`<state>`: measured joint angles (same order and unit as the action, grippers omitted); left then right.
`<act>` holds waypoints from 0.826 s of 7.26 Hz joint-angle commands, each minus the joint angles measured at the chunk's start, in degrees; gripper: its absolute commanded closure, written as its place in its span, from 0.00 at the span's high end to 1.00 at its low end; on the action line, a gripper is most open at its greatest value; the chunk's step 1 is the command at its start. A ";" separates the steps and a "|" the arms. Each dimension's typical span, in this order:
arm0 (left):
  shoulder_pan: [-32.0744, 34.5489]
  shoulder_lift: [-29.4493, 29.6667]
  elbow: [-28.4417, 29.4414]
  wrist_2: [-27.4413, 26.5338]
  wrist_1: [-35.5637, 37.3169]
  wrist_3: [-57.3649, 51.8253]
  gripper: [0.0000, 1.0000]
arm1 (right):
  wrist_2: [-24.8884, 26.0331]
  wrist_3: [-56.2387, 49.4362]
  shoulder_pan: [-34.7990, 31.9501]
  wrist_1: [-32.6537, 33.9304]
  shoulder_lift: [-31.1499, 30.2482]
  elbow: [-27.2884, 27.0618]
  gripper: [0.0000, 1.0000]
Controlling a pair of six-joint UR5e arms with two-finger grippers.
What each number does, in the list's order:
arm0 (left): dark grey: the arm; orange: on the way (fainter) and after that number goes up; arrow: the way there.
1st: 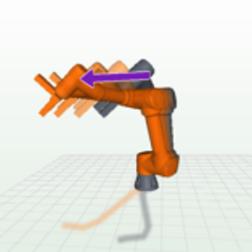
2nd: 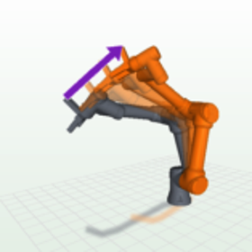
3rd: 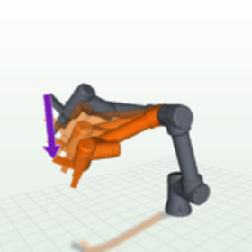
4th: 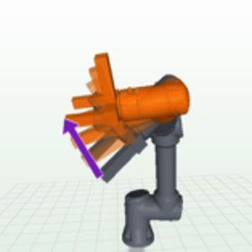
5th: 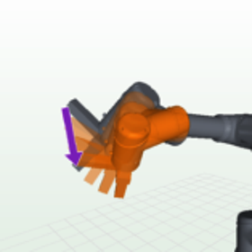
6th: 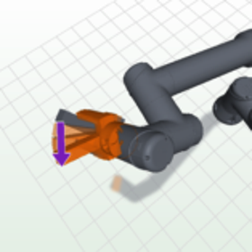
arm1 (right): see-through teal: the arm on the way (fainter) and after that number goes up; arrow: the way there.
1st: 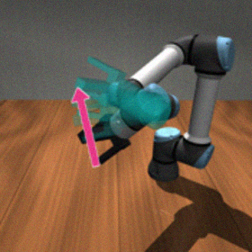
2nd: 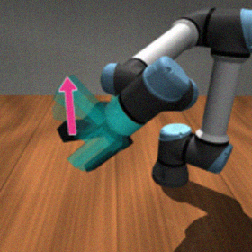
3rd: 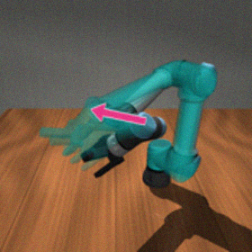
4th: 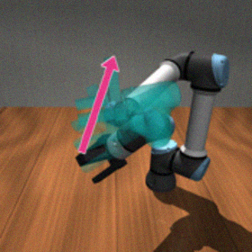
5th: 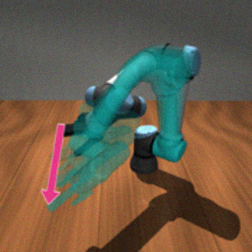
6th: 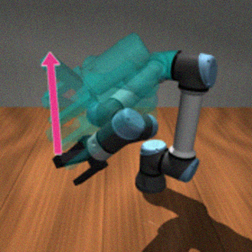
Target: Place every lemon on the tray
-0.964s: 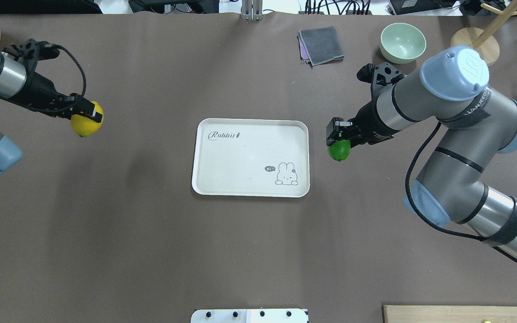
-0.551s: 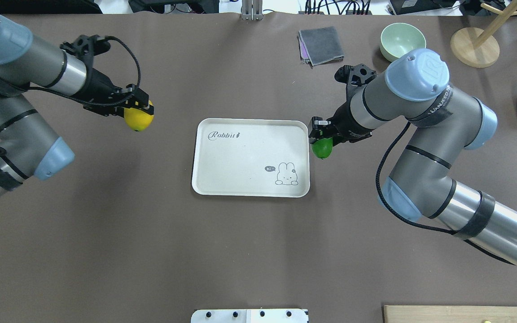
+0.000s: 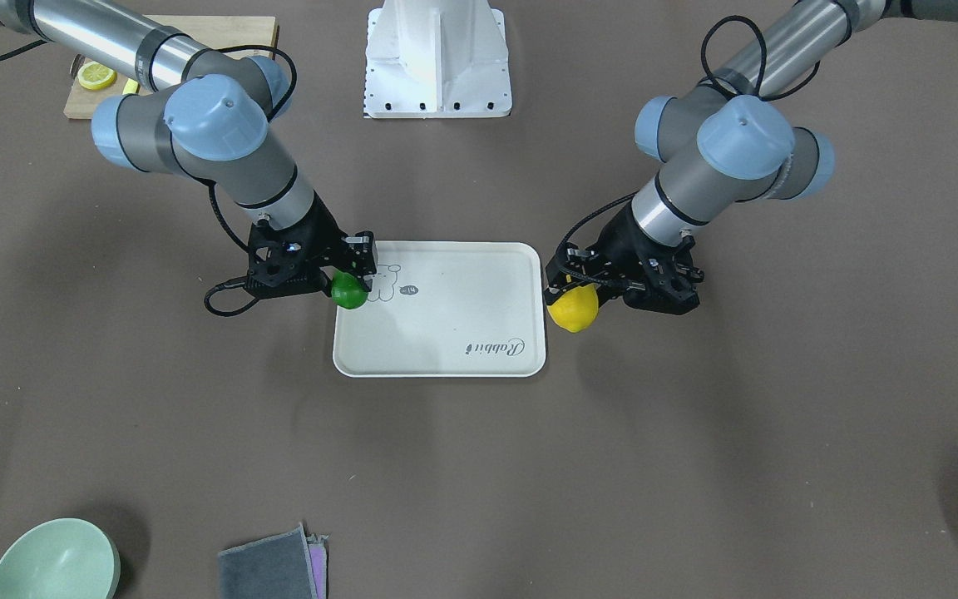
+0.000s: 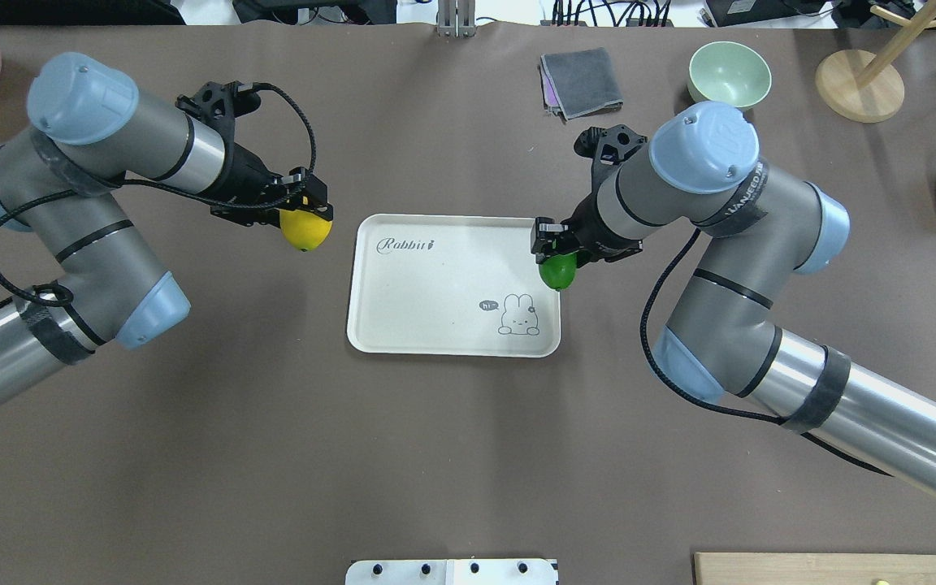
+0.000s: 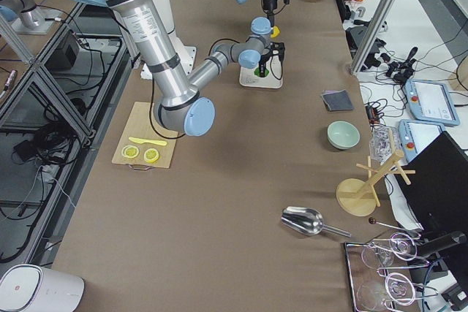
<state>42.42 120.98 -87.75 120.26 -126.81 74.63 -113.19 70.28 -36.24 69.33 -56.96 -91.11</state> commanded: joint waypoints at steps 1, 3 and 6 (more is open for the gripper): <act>-1.37 1.00 -0.05 -1.25 0.51 0.60 0.00 | 2.44 0.12 1.52 -0.08 1.58 1.98 0.00; -4.70 2.85 -0.40 -4.05 2.18 2.60 0.00 | 4.20 0.12 3.01 -0.16 2.63 4.00 0.00; -10.15 3.82 -0.23 -10.02 2.18 3.85 0.00 | 4.12 2.29 2.93 -0.16 3.52 4.01 0.99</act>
<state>34.40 124.62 -87.98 112.72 -124.65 78.29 -109.04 70.98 -33.33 69.21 -53.78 -86.91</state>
